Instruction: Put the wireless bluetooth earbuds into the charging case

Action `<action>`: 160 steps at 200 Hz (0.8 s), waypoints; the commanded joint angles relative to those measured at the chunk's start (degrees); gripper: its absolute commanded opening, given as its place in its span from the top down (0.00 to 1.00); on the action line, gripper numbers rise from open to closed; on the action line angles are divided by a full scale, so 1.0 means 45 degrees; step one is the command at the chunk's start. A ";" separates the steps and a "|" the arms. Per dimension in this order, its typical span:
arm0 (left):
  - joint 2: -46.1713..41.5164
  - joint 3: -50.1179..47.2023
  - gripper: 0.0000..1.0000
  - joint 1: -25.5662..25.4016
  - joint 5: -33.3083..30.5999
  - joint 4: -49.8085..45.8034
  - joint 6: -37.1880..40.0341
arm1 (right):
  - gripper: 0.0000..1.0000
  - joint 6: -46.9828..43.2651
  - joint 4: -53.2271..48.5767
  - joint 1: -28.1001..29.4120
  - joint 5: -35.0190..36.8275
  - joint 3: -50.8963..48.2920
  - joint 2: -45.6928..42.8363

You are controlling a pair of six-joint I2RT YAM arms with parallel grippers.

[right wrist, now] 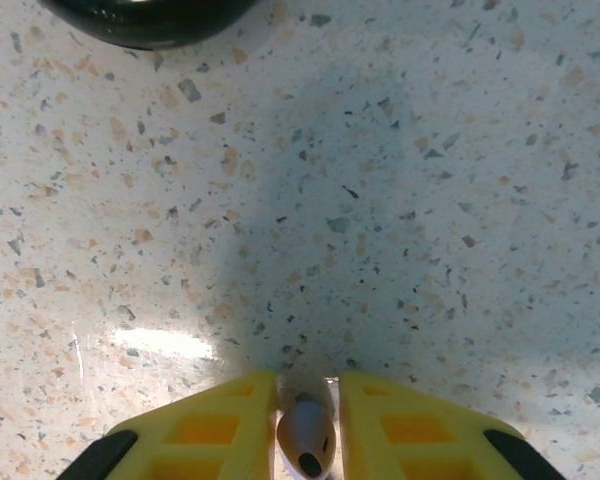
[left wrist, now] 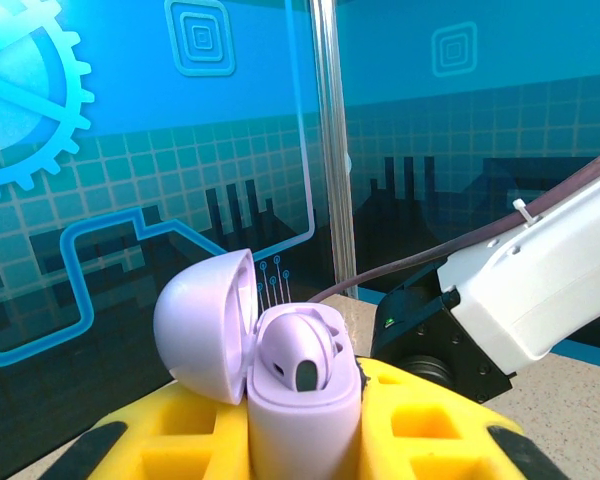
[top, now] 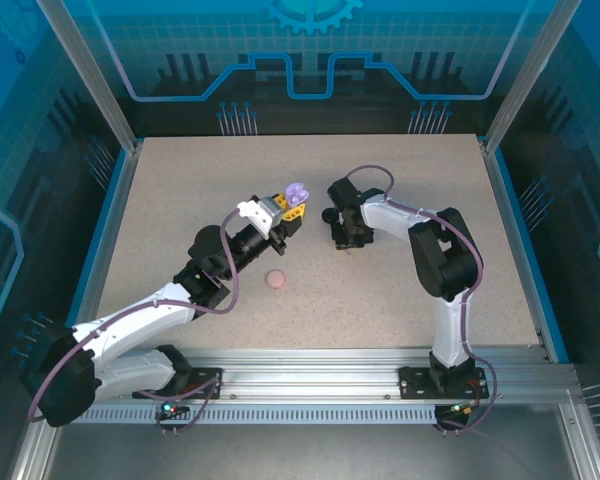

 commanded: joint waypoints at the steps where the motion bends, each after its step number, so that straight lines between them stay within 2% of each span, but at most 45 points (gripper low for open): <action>1: -0.0210 0.0041 1.00 -0.0085 -0.0208 0.0271 0.0088 | 0.79 -0.0004 -0.0062 0.0327 -0.0422 -0.0087 0.0317; 56: -0.0226 0.0032 1.00 -0.0078 -0.0243 0.0249 0.0060 | 0.74 0.0054 0.0016 0.0407 -0.0386 -0.0306 0.0046; 160: -0.0181 0.0095 1.00 -0.0079 -0.0184 0.0216 0.0058 | 0.77 0.0172 0.0174 0.0453 -0.0296 -0.0894 -0.0348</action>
